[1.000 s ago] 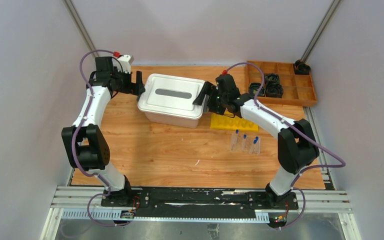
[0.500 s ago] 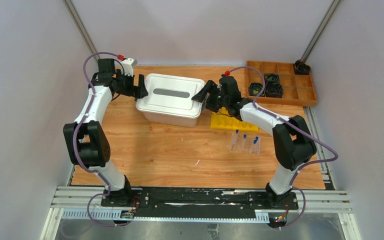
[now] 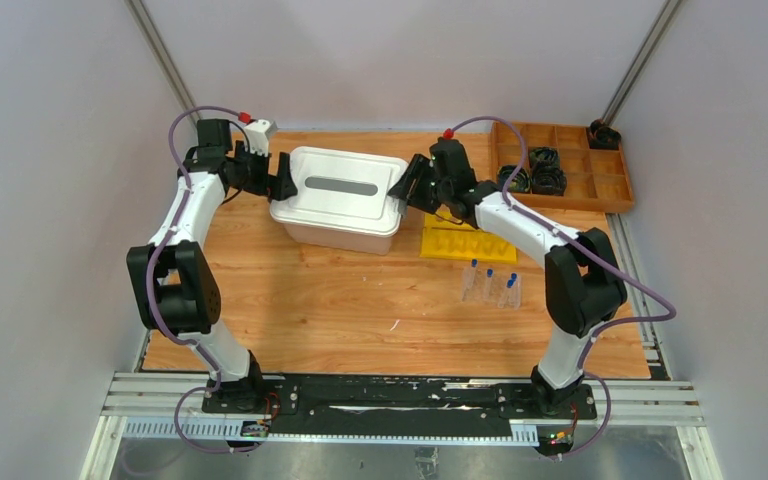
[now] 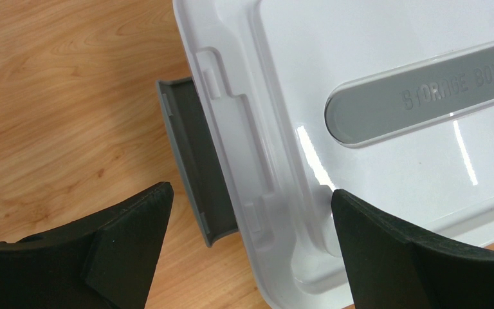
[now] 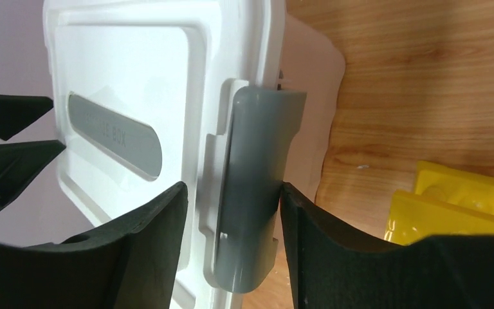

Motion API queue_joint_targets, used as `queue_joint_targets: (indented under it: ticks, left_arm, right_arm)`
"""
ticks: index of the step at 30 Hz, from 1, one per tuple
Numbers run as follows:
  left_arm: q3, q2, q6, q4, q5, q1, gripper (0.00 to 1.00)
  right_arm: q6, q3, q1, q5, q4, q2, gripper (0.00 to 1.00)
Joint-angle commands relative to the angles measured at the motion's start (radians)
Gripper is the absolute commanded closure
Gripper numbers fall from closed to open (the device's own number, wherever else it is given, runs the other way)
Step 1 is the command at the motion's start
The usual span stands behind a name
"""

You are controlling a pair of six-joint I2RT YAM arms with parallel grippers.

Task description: Organize the chemistry lab equipment

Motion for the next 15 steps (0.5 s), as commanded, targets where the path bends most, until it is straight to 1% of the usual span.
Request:
queue_joint_targets:
  ticks: [1,6,9,12,15]
  left_arm:
    - [0.002,0.006,0.041,-0.023,0.011,0.003,0.00]
    - [-0.014,0.006,0.069,-0.023,0.001,0.003,0.00]
    - [-0.017,0.006,0.078,-0.028,0.003,0.003,0.00]
    - [-0.013,0.004,0.084,-0.037,0.003,0.003,0.00]
    - [0.008,0.002,0.089,-0.058,-0.014,0.004,0.00]
  right_arm:
    - [-0.085,0.095,0.042,0.129,-0.151,0.021,0.41]
    - [-0.105,0.134,0.079,0.234,-0.214,0.039,0.41]
    - [-0.119,0.180,0.102,0.289,-0.272,0.068,0.43]
    - [-0.139,0.204,0.115,0.332,-0.301,0.079,0.50]
    - [-0.162,0.221,0.122,0.375,-0.325,0.077,0.60]
